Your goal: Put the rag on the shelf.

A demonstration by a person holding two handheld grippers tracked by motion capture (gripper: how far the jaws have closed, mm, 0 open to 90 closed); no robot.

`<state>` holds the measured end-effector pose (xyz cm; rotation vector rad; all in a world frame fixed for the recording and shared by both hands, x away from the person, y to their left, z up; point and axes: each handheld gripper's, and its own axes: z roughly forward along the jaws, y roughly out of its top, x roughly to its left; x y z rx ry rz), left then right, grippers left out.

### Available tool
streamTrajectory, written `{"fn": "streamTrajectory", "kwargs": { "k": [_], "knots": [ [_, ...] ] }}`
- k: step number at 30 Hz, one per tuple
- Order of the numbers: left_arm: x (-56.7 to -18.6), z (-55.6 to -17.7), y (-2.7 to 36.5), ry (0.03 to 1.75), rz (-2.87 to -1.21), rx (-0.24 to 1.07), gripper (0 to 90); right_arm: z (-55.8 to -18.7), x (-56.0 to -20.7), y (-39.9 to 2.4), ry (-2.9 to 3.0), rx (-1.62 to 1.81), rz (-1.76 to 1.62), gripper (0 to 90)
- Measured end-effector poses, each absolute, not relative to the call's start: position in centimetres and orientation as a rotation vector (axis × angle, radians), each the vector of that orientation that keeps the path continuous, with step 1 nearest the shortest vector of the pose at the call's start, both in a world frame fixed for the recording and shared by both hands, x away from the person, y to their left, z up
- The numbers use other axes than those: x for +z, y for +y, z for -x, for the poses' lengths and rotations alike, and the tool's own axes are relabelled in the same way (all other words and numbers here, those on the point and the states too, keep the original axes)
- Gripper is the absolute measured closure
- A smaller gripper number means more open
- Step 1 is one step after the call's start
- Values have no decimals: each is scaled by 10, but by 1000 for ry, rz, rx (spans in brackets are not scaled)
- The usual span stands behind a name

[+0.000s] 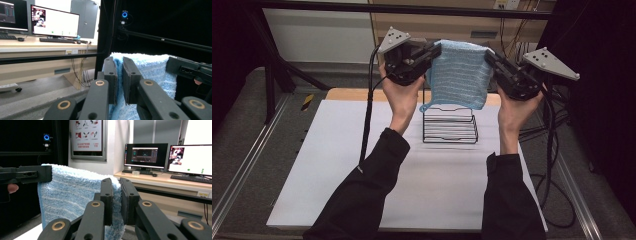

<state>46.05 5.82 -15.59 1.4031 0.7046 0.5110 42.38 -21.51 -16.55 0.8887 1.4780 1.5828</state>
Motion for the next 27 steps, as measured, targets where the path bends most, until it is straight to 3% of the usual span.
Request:
{"fn": "streamTrajectory", "kwargs": {
  "k": [27],
  "knots": [
    [-123,-499,50,711,-1429,587,827,-470,-140,-213,1442,1565,-901,819]
  ]
}}
